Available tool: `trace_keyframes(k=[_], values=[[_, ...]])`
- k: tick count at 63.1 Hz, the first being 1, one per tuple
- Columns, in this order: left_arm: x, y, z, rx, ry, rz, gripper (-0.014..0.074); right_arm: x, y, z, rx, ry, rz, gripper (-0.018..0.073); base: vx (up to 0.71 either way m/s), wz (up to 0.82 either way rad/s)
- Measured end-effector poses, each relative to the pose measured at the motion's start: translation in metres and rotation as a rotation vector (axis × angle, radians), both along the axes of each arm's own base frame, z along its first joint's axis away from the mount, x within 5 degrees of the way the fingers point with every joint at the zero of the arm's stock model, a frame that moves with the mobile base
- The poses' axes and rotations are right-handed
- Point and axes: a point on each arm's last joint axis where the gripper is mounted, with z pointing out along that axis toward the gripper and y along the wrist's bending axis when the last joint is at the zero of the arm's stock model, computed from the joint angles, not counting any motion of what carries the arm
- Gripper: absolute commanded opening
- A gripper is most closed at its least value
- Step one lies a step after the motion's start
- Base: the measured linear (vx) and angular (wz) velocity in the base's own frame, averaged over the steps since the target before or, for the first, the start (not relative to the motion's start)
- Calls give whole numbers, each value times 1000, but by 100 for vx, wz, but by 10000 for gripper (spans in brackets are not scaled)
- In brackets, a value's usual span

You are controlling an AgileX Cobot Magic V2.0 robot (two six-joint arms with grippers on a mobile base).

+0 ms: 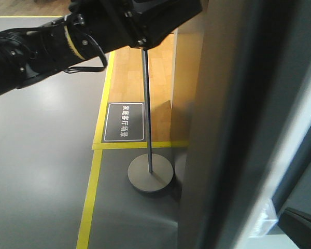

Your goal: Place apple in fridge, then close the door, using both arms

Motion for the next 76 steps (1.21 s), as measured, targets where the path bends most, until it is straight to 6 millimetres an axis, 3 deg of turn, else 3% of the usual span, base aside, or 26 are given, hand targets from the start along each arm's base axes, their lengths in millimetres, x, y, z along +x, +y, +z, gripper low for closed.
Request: trace_keyframes(k=[23, 29, 39, 44, 51, 64, 76], values=[[34, 59, -3, 37, -10, 179, 359, 4, -4, 5, 44, -43, -64, 40, 0, 0], [41, 75, -3, 40, -6, 229, 359, 8, -7, 8, 61, -65, -110, 120, 0, 0], [50, 93, -4, 47, 5, 303, 359, 24, -12, 19, 66, -66, -171, 349, 0, 0], [53, 99, -5, 51, 13, 335, 359, 38, -15, 34, 65, -83, -216, 473, 0, 0], [58, 107, -5, 59, 24, 379, 359, 62, -20, 54, 42, -106, -274, 565, 0, 0], [62, 110, -7, 68, 40, 421, 359, 114, -25, 82, 28, -95, -340, 570, 0, 0], [62, 110, -7, 69, 40, 422, 359, 163, -29, 88, 40, -42, -396, 568, 0, 0]])
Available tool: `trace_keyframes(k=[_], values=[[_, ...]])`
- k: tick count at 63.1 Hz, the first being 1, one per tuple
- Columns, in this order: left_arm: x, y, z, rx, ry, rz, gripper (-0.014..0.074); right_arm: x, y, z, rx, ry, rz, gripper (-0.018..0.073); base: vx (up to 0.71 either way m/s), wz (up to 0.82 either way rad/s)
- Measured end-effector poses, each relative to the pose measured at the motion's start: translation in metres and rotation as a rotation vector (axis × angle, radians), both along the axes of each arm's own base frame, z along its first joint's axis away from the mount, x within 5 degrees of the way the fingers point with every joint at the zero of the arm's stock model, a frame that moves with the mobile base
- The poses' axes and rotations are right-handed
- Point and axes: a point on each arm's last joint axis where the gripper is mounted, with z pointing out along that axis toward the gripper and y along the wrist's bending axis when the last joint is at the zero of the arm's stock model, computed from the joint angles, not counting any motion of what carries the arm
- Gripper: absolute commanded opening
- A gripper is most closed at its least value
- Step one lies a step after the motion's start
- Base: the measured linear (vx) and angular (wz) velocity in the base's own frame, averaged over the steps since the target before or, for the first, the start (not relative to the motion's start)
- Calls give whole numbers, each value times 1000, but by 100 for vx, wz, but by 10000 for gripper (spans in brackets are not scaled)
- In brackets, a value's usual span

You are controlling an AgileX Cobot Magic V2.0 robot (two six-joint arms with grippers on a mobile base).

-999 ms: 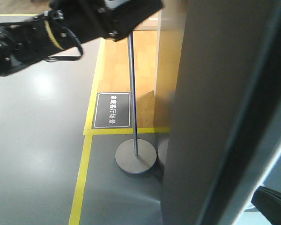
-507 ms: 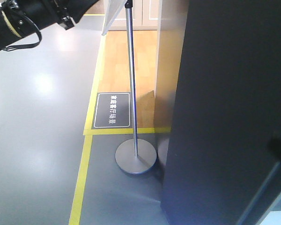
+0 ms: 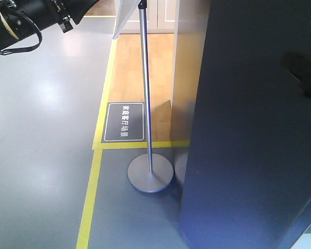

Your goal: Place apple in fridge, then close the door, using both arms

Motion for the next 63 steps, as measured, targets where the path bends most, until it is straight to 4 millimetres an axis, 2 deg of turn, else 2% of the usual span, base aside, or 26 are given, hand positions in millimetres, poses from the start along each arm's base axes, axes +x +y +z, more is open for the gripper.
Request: trace_keyframes(k=[6, 15, 42, 63], values=[[0, 0, 0, 1, 2, 4, 359, 20, -1, -2, 34, 27, -20, 568, 0, 0], [1, 0, 0, 3, 5, 12, 359, 38, -2, -5, 73, 51, -41, 568, 0, 0], [2, 1, -1, 4, 8, 19, 359, 66, -18, -18, 103, 46, -237, 568, 0, 0], [2, 1, -1, 4, 9, 21, 359, 107, -27, -8, 96, -3, -341, 568, 0, 0]])
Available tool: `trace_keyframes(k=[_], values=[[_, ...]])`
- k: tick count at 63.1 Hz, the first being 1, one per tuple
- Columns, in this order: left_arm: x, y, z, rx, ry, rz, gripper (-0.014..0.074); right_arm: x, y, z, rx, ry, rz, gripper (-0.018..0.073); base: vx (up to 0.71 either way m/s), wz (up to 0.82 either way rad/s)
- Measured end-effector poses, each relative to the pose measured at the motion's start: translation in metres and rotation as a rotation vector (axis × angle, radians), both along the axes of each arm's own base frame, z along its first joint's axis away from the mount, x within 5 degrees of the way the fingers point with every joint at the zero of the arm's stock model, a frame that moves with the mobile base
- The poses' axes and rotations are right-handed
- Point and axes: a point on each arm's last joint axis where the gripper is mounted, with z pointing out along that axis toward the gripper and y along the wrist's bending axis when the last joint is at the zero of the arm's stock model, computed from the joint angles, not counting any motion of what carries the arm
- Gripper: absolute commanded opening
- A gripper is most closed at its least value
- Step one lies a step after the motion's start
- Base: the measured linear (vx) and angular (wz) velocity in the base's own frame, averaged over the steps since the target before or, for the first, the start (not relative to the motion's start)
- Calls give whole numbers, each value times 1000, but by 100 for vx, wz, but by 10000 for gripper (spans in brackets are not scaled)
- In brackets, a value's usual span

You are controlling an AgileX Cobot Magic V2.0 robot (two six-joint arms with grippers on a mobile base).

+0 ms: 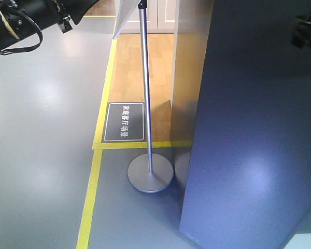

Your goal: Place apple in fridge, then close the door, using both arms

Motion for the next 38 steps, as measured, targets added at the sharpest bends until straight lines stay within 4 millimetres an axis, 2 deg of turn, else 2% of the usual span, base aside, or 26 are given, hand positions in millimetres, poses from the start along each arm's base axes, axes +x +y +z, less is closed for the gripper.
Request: trace_keyframes(k=[24, 38], values=[[0, 0, 0, 0, 1, 2, 359, 54, -3, -3, -89, 3, -28, 568, 0, 0], [0, 0, 0, 0, 1, 2, 359, 78, -2, -4, -164, 3, -18, 568, 0, 0]])
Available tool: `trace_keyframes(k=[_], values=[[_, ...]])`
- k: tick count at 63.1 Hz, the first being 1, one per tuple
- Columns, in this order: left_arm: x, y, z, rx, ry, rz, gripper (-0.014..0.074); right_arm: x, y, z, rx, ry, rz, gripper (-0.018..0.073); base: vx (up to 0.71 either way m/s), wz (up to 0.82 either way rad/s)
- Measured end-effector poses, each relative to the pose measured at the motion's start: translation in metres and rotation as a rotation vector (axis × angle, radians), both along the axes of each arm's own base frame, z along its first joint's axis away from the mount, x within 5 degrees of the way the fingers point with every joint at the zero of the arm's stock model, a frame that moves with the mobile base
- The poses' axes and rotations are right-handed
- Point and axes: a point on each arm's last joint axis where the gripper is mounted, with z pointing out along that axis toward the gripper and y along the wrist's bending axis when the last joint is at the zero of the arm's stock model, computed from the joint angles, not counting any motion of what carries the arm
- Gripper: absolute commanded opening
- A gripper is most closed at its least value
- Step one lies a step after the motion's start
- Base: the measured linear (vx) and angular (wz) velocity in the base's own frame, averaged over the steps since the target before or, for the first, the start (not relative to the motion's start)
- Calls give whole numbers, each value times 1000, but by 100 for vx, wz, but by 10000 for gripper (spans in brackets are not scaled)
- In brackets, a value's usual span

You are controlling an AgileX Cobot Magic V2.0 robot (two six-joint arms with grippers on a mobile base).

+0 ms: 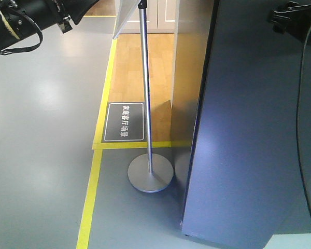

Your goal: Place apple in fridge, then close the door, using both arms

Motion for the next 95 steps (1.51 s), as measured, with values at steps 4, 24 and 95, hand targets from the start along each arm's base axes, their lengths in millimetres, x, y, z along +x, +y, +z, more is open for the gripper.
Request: trace_keyframes(k=[4, 24, 95], values=[[0, 0, 0, 0, 0, 0, 359, 4, 0, 1, 5, -6, -2, 568, 0, 0], [0, 0, 0, 0, 0, 0, 359, 29, 0, 5, -22, -29, -7, 568, 0, 0], [-10, -5, 0, 29, -49, -117, 202, -75, 46, 111, -238, -110, 620, -6, 0, 0]])
